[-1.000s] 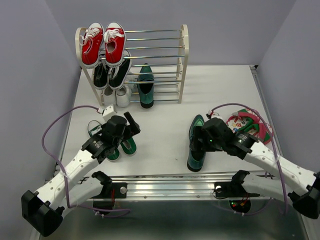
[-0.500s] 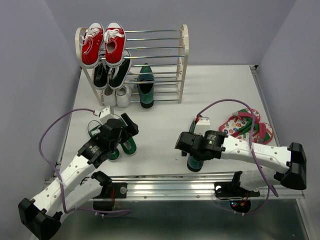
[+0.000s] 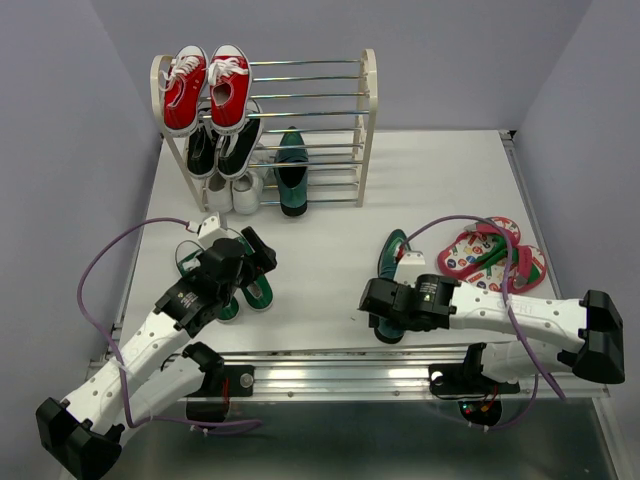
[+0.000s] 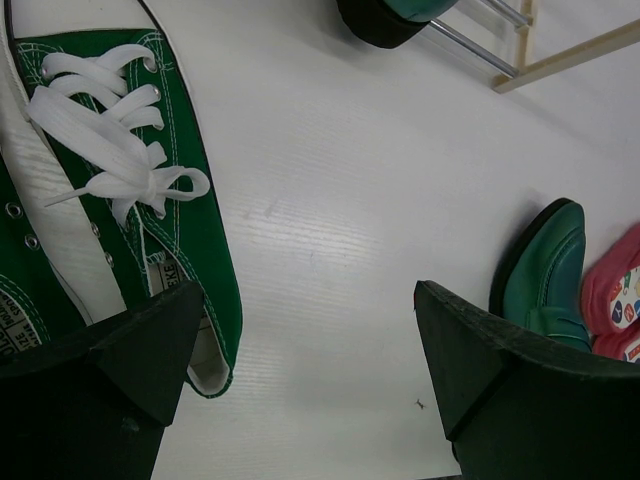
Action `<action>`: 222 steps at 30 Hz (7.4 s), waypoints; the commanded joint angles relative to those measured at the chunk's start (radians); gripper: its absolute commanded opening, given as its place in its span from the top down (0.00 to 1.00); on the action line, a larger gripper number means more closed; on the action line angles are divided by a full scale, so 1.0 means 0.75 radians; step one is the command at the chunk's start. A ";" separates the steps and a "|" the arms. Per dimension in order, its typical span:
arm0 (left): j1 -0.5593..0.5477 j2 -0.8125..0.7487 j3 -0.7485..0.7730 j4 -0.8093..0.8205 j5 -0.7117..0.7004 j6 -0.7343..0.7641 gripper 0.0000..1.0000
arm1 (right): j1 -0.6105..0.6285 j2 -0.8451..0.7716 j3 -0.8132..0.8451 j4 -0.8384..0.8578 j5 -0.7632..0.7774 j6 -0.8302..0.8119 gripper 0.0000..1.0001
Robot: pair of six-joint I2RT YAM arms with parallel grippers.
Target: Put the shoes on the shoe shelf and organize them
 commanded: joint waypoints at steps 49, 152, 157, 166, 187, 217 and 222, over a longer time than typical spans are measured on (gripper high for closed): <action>-0.006 -0.007 -0.010 0.011 -0.047 -0.005 0.01 | 0.012 -0.052 0.028 0.330 0.376 -0.286 0.99; -0.006 0.119 -0.010 0.036 -0.014 0.011 0.01 | -0.566 0.952 0.871 1.404 0.325 -0.859 0.99; -0.008 0.121 -0.008 0.034 -0.012 0.011 0.01 | -0.593 0.985 0.897 1.402 0.296 -0.855 0.99; -0.006 0.130 -0.006 0.034 -0.014 0.015 0.01 | -0.617 1.042 0.956 1.404 0.280 -0.867 0.99; -0.008 0.146 -0.002 0.040 -0.018 0.019 0.01 | -0.642 1.122 1.018 1.400 0.226 -0.851 0.99; -0.008 0.162 0.004 0.032 -0.021 0.019 0.01 | -0.642 1.175 1.106 1.291 0.192 -0.796 0.46; -0.006 0.160 0.006 0.030 -0.018 0.017 0.01 | -0.642 1.179 1.110 1.289 0.177 -0.791 0.36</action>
